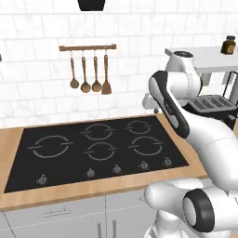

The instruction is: Take a straw from the drawer in front and place it inside the glass cup on the dining counter.

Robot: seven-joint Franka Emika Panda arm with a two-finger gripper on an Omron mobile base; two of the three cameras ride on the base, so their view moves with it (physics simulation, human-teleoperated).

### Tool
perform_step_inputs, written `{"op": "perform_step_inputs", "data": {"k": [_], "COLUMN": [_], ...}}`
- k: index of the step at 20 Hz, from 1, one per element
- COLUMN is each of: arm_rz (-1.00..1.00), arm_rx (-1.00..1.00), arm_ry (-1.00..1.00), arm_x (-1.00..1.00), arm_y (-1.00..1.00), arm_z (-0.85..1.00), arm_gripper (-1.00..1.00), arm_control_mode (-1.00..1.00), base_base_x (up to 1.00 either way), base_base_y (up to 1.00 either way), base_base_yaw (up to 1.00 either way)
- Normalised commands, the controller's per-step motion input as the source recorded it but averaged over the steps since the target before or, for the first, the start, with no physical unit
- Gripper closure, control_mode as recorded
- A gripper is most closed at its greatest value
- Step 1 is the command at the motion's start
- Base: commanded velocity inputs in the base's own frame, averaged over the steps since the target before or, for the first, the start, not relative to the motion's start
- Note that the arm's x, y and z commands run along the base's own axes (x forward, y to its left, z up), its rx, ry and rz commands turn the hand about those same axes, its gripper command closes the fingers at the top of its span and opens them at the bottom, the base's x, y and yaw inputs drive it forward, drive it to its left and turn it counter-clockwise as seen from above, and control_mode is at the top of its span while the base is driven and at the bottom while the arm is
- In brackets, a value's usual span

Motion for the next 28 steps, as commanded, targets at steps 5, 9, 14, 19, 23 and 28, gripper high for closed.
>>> {"op": "perform_step_inputs", "data": {"k": [5, 9, 14, 19, 23, 28], "arm_rz": [0.00, 0.00, 0.00, 0.00, 0.00, 0.00], "arm_rx": [0.00, 0.00, 0.00, 0.00, 0.00, 0.00], "arm_ry": [-0.01, 0.00, 0.00, 0.00, 0.00, 0.00], "arm_x": [-0.02, 0.00, 0.00, 0.00, 0.00, 0.00], "arm_y": [0.00, 0.00, 0.00, 0.00, 0.00, 0.00], "arm_z": [0.00, 0.00, 0.00, 0.00, 0.00, 0.00], "arm_gripper": [-1.00, -1.00, -1.00, -1.00, -1.00, -1.00], "arm_control_mode": [1.00, 1.00, 1.00, 1.00, 1.00, 1.00], "base_base_x": [-0.71, -0.84, -0.03, 0.02, 0.00, -0.13], "base_base_y": [0.00, -0.32, -0.87, -0.58, -0.46, -0.61], "base_base_yaw": [0.00, 0.02, 0.46, 0.72, 0.80, 0.77]}}
